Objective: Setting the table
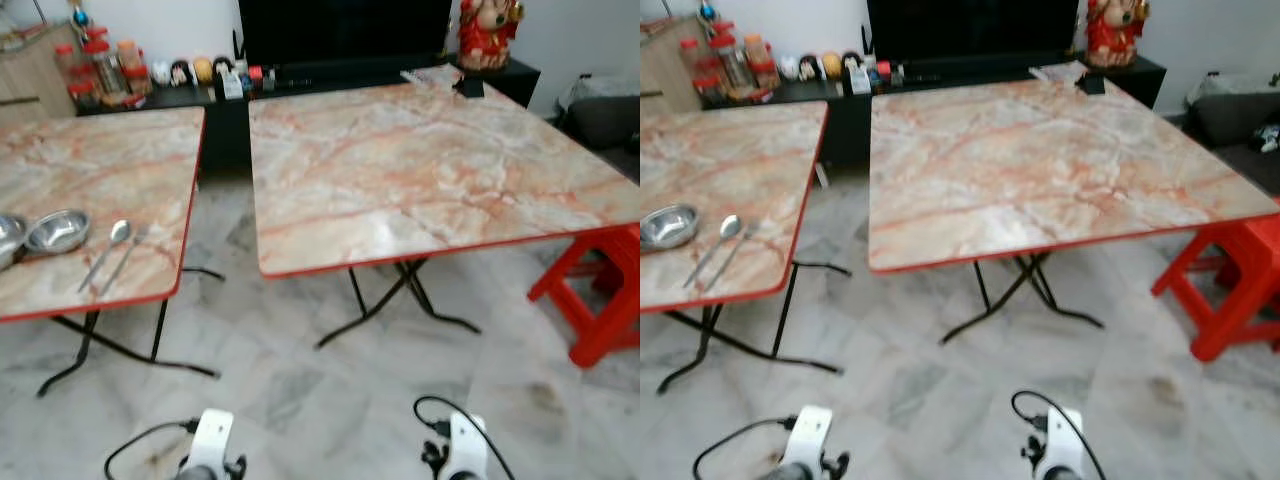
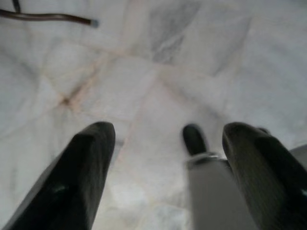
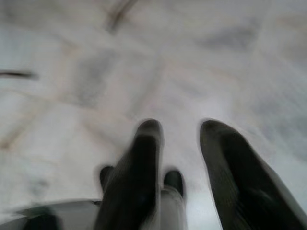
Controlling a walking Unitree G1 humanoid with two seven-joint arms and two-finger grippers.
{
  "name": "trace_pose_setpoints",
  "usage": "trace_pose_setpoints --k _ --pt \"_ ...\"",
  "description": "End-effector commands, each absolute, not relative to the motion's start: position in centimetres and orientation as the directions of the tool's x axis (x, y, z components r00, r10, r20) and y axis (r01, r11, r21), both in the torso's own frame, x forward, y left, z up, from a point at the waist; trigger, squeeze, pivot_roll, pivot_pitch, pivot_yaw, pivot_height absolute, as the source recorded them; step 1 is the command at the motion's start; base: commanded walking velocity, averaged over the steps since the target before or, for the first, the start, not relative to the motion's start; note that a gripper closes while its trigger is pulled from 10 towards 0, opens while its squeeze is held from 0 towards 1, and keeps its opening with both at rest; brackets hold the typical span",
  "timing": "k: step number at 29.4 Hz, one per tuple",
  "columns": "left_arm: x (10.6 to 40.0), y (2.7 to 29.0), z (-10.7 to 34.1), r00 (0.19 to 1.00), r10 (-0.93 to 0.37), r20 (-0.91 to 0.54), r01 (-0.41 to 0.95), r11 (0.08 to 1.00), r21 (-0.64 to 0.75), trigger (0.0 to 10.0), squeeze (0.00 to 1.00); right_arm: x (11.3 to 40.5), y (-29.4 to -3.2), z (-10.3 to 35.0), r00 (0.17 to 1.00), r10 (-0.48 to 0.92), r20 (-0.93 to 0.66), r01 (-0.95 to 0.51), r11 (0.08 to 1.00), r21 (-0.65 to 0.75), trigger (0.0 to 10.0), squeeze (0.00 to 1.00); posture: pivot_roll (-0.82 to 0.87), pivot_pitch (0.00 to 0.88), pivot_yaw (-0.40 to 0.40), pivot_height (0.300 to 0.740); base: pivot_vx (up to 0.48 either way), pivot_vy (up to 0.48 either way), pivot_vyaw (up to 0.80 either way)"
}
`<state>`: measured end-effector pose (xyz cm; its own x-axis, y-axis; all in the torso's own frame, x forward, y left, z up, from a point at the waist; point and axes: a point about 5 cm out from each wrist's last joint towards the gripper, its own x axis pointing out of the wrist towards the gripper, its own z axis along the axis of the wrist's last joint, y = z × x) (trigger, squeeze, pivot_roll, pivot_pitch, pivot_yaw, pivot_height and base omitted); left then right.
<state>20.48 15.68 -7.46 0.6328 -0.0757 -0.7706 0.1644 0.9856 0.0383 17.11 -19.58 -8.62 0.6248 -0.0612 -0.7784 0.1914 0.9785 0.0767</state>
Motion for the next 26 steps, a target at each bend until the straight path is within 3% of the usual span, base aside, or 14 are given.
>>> trace_pose_setpoints --k 1,12,17,26 --pt "19.94 18.82 -7.51 0.615 -0.009 -0.788 0.101 0.993 0.067 10.0 0.0 18.32 -18.61 -8.19 0.649 -0.086 -0.756 0.253 0.961 0.108 10.0 0.0 -0.08 0.0 0.054 0.74 0.0 0.405 0.8" --pt "20.12 18.99 -7.4 0.62 0.001 -0.785 0.084 0.994 0.067 10.0 0.0 18.38 -18.51 -8.2 0.645 -0.086 -0.76 0.267 0.956 0.118 10.0 0.0 -0.08 0.0 0.056 0.74 0.0 0.393 0.11" --pt "20.21 19.06 -7.34 0.622 0.003 -0.783 0.08 0.995 0.067 10.0 0.0 18.41 -18.54 -8.18 0.644 -0.097 -0.759 0.263 0.959 0.101 10.0 0.0 -0.08 0.0 0.056 0.74 0.0 0.392 0.73" --pt "20.24 19.0 -7.34 0.622 0.004 -0.783 0.076 0.995 0.065 10.0 0.0 18.26 -18.54 -8.31 0.629 -0.09 -0.772 0.276 0.954 0.114 10.0 0.0 -0.07 0.0 0.053 0.74 0.0 0.393 0.0"
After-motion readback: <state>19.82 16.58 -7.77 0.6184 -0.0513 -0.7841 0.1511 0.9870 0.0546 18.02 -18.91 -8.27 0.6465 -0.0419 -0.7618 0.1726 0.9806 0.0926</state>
